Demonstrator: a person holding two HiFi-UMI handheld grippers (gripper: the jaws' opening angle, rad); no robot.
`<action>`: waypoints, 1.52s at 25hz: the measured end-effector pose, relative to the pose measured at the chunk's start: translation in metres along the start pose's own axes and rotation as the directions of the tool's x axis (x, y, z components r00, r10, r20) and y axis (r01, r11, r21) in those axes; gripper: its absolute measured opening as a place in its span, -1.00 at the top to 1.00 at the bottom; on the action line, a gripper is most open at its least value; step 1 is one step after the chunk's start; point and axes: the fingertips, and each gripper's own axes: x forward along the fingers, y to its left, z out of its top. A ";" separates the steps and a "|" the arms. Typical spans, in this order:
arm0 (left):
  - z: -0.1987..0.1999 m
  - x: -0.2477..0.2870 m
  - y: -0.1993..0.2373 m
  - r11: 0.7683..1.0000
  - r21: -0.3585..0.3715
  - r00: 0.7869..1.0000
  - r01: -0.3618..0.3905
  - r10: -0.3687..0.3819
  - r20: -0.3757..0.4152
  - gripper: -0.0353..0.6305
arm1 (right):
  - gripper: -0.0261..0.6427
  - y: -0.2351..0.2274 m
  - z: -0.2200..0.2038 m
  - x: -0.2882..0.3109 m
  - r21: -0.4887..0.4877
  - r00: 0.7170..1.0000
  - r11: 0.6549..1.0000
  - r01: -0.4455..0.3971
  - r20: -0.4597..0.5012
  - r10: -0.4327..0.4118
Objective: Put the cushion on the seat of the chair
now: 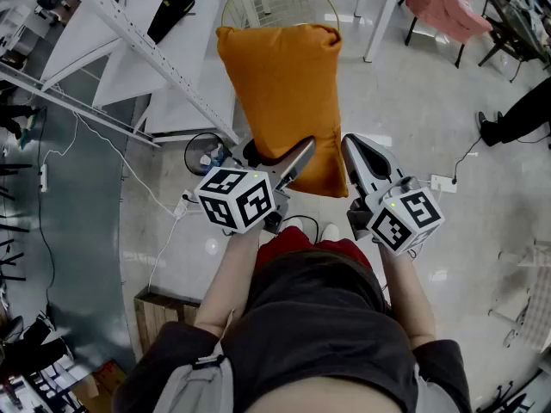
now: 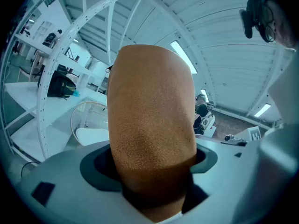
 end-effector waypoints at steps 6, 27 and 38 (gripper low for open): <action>0.002 -0.003 0.009 1.000 0.020 1.000 -0.006 0.006 -0.005 -0.28 | 0.87 0.008 -0.007 0.009 0.004 1.000 1.000 -0.012 -0.009 0.012; 0.019 -0.024 0.078 0.999 -0.034 1.000 -0.028 0.028 -0.005 -0.29 | 0.87 -0.027 -0.012 0.028 0.023 0.986 0.986 0.166 -0.015 -0.165; 0.027 -0.010 0.095 0.999 -0.033 0.999 -0.036 0.036 -0.007 -0.29 | 0.87 -0.044 -0.021 0.034 0.060 0.980 0.979 0.197 -0.033 -0.195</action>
